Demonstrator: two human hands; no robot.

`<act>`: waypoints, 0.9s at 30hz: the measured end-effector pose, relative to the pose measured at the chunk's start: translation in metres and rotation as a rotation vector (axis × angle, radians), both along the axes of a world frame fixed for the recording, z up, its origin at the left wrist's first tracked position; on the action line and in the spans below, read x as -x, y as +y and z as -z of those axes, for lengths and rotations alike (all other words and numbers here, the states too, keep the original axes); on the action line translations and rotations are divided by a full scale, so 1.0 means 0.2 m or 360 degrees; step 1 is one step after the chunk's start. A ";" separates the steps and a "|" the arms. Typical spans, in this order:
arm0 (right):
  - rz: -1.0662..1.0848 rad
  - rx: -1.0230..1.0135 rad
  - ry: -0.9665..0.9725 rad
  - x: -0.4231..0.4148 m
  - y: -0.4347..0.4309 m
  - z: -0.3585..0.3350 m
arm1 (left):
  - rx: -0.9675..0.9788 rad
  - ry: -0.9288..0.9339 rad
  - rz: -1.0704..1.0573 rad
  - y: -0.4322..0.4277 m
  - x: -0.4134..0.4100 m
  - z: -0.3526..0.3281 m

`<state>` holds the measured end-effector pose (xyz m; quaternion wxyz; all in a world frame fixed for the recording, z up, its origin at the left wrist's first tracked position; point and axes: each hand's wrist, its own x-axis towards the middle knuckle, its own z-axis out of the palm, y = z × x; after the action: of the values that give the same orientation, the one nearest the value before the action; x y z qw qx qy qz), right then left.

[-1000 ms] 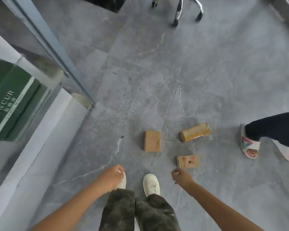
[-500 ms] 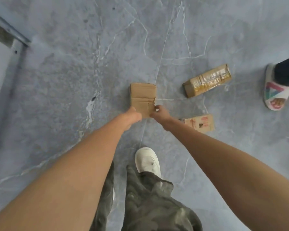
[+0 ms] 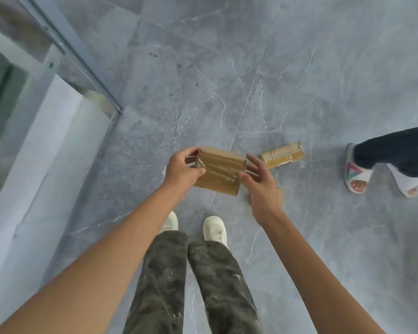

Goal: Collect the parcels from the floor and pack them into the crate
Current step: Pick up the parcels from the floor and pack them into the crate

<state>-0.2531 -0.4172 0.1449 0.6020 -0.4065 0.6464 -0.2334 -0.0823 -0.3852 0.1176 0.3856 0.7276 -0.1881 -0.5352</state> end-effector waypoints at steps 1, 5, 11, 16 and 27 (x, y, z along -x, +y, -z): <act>-0.0003 0.0051 -0.0089 -0.02 -0.01 -0.14 | 0.0056 0.0021 -0.0053 0.01 -0.03 -0.14; -0.0362 0.0345 -0.0329 -0.07 -0.01 -0.65 | 0.0199 -0.0048 -0.0242 0.07 -0.10 -0.65; -0.1254 0.0892 -0.0102 0.00 0.14 -1.25 | 0.0376 -0.0068 -0.0682 0.34 -0.10 -1.37; -0.1359 0.1395 -0.0051 0.17 0.33 -1.75 | 0.0523 -0.0018 -0.0748 0.73 0.19 -1.93; -0.1234 0.0638 -0.0677 0.24 0.91 -2.70 | 0.0866 -0.0333 -0.0277 1.53 0.54 -2.74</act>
<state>-0.3014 -0.2356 0.6846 0.6733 -0.6686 0.2523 -0.1896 -0.1911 -0.0793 0.6648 0.5893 0.6622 -0.3002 -0.3524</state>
